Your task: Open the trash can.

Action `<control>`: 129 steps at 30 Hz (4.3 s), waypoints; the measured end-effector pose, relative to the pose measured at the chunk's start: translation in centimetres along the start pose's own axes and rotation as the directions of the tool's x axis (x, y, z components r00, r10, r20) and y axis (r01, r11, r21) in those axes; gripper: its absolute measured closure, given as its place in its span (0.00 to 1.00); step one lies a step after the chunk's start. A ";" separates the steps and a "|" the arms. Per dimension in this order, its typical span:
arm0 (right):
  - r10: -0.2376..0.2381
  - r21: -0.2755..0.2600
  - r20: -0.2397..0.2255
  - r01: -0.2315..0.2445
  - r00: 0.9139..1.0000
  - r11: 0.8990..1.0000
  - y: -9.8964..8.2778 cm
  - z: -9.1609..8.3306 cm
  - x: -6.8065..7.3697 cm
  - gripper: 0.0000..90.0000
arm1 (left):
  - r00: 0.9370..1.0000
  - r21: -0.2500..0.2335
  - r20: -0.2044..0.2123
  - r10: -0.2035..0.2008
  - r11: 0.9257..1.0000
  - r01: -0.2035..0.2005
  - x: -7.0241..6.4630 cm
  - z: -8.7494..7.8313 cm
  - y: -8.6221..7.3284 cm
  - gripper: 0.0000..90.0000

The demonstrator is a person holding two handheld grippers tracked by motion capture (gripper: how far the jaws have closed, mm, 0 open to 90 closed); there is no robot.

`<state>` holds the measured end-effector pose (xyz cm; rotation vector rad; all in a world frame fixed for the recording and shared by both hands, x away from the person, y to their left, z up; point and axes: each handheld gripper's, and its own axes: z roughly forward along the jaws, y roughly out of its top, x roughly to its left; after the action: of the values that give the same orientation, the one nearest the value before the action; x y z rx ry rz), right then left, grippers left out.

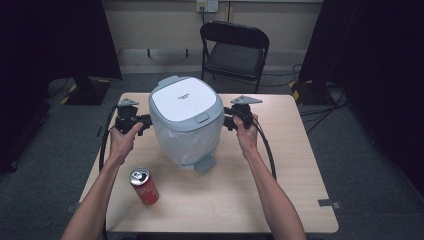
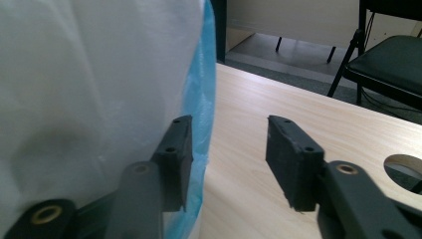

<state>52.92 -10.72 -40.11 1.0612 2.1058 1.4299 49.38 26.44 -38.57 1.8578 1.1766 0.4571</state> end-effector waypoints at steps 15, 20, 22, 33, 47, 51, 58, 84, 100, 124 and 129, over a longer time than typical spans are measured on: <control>-0.037 0.012 -0.007 0.037 0.999 0.999 -2.0 -5.8 2.3 0.55 | 0.980 0.031 0.144 0.134 0.990 -0.140 -3.4 -1.2 -0.1 0.71; -0.009 0.007 -0.012 0.009 1.000 1.000 -2.9 -7.2 1.9 0.48 | 0.970 0.025 0.187 0.153 0.987 -0.160 -4.2 -1.1 0.0 0.69; -0.017 0.014 0.000 0.017 1.000 1.000 -3.1 -7.6 1.9 0.48 | 0.968 0.028 0.194 0.160 0.985 -0.169 -4.3 -1.0 0.0 0.69; -0.028 0.037 0.038 0.026 0.999 0.999 -3.9 -9.8 2.5 0.50 | 0.953 0.046 0.222 0.206 0.974 -0.222 -5.3 -0.2 0.8 0.69; -0.008 0.033 0.066 0.006 0.998 0.999 -5.1 -11.5 2.2 0.32 | 0.942 0.038 0.279 0.188 0.978 -0.206 -5.4 0.8 1.0 0.60; 0.001 0.027 0.070 -0.003 0.998 1.000 -5.3 -11.7 2.2 0.34 | 0.945 0.045 0.266 0.192 0.976 -0.211 -6.0 0.9 1.4 0.64; 0.015 0.033 0.067 -0.018 0.998 0.999 -5.8 -12.0 1.8 0.30 | 0.953 0.028 0.248 0.173 0.982 -0.186 -5.5 1.0 1.5 0.49; 0.086 0.101 0.002 -0.086 0.996 0.991 -8.8 -14.9 1.2 0.23 | 0.995 0.094 0.063 0.077 0.992 -0.083 1.5 -4.3 -6.5 0.30; 0.005 0.074 -0.076 0.001 0.997 0.997 -7.6 -17.9 3.7 0.58 | 0.999 0.191 -0.035 0.038 0.981 -0.031 2.4 -3.1 -14.0 0.29; -0.071 -0.039 -0.217 0.064 0.974 0.997 -0.9 -24.4 7.6 0.70 | 0.991 0.129 -0.100 0.086 0.989 -0.073 2.0 -2.9 -15.8 0.24; -0.116 -0.080 -0.286 0.097 0.951 0.992 1.0 -24.5 9.2 0.77 | 0.991 0.128 -0.100 0.086 0.989 -0.072 2.0 -2.9 -15.8 0.24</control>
<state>30.94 -18.70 -28.21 0.7361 2.2575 1.6730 39.77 32.38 -50.20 2.0141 1.2288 0.5429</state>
